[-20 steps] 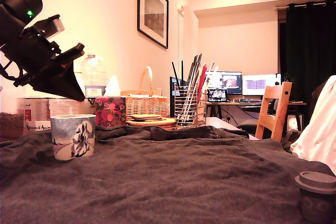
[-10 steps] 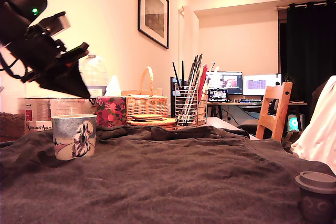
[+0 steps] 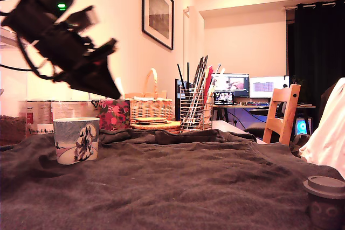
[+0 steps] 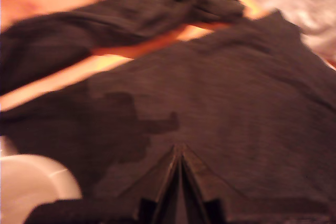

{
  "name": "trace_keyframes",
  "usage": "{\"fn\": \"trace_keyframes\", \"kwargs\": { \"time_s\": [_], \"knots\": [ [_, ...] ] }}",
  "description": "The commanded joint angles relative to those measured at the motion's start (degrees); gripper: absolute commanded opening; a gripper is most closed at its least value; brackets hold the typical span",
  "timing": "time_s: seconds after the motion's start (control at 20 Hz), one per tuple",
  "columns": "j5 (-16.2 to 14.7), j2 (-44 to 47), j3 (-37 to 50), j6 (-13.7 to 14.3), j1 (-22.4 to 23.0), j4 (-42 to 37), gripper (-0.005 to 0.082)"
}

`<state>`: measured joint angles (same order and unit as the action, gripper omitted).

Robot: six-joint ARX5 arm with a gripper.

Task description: Pick up the coffee capsules on the table and drop them inside the coffee cup

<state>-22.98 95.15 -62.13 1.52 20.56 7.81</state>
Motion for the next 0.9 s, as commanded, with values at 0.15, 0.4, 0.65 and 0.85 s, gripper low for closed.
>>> {"fn": "trace_keyframes", "kwargs": {
  "time_s": [0.15,0.4,0.65,0.85],
  "knots": [
    [-0.8,-5.0,-0.2,0.4,3.0,0.2,-0.0023],
    [-2.2,-7.5,-0.1,0.5,6.4,0.3,-0.0024],
    [-3.3,-8.9,2.0,0.7,9.5,-0.9,-0.0024],
    [-4.6,-11.0,5.8,0.6,10.9,-3.8,-0.0024]
  ]
}}
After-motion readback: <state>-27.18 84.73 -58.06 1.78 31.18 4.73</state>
